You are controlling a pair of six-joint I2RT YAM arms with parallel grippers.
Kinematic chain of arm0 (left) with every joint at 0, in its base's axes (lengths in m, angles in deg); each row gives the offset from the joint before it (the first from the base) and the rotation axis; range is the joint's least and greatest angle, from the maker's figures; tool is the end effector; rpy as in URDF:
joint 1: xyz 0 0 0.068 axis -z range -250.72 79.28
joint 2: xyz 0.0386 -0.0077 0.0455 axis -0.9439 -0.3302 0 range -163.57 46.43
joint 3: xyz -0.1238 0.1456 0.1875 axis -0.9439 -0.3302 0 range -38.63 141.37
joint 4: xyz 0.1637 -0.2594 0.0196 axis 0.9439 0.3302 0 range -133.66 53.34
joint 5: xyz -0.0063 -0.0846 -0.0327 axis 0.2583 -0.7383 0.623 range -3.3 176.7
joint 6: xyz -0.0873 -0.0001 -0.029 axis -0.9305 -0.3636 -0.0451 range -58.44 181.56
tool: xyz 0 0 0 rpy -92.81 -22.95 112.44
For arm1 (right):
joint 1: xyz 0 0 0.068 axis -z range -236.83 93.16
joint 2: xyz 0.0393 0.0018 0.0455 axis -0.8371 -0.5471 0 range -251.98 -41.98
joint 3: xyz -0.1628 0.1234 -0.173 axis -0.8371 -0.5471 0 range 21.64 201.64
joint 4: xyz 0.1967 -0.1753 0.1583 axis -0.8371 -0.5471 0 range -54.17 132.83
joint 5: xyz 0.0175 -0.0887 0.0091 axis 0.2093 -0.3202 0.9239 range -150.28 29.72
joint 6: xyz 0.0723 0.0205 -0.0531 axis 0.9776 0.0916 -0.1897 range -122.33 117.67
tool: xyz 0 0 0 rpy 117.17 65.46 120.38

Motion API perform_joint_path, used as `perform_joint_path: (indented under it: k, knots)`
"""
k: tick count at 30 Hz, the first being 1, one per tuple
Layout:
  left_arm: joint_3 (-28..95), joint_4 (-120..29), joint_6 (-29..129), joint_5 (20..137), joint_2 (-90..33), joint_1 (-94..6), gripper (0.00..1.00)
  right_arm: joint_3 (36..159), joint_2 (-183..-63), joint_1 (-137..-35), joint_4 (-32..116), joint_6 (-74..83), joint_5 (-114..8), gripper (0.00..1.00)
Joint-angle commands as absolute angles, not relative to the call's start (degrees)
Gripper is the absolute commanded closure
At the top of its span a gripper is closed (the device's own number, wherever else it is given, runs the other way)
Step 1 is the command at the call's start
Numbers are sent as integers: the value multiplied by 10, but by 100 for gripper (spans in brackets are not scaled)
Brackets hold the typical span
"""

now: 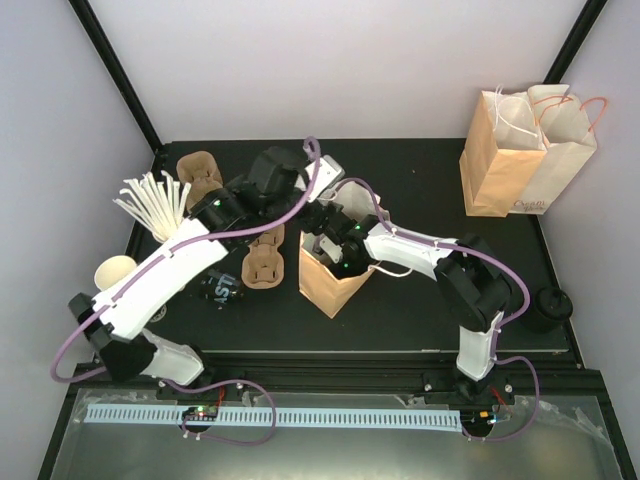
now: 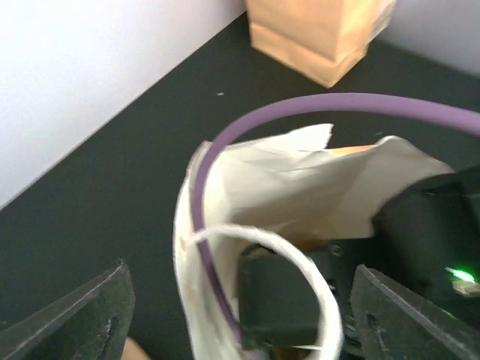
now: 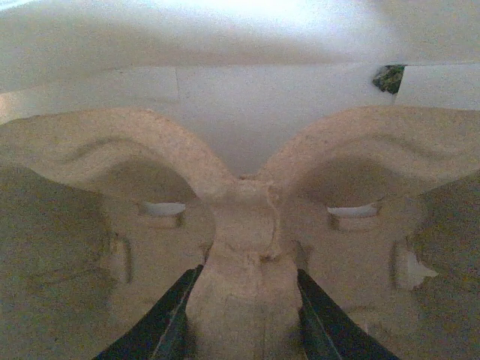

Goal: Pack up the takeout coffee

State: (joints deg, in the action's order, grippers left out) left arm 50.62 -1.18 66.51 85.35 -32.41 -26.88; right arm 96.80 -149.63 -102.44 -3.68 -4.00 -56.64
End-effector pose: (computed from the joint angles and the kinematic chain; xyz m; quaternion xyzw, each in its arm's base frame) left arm 0.2731 -0.2648 0.3962 0.3665 0.7944 -0.1709 0.4532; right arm 0.2818 0.2953 0.0994 -0.4017 0.9102 0.0651 0.0770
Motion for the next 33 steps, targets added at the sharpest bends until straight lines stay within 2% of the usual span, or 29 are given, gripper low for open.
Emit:
perform_joint_path:
  k: [1,2,3,5,6,15,23,33]
  knots:
    - [578,41,703,1026,-380,-247,27,974,-1508,-1022,-66,-50,-559,70]
    - [593,49,701,1037,-390,-246,36,975,-1508,-1022,-67,-51,-560,70]
    - [609,59,700,1042,-397,-246,50,977,-1509,-1022,-69,-52,-561,70]
    - [636,73,693,1048,-407,-246,85,977,-1509,-1022,-71,-53,-564,70]
    - [645,76,692,1045,-408,-246,96,978,-1510,-1023,-73,-53,-565,70]
    - [674,34,677,1050,-389,-247,98,965,-1523,-1025,-77,-61,-594,70]
    - [696,56,673,1039,-413,-258,98,941,-1572,-1031,-48,-66,-596,69]
    - [658,54,651,951,-399,-298,98,927,-1595,-1030,40,-57,-609,63]
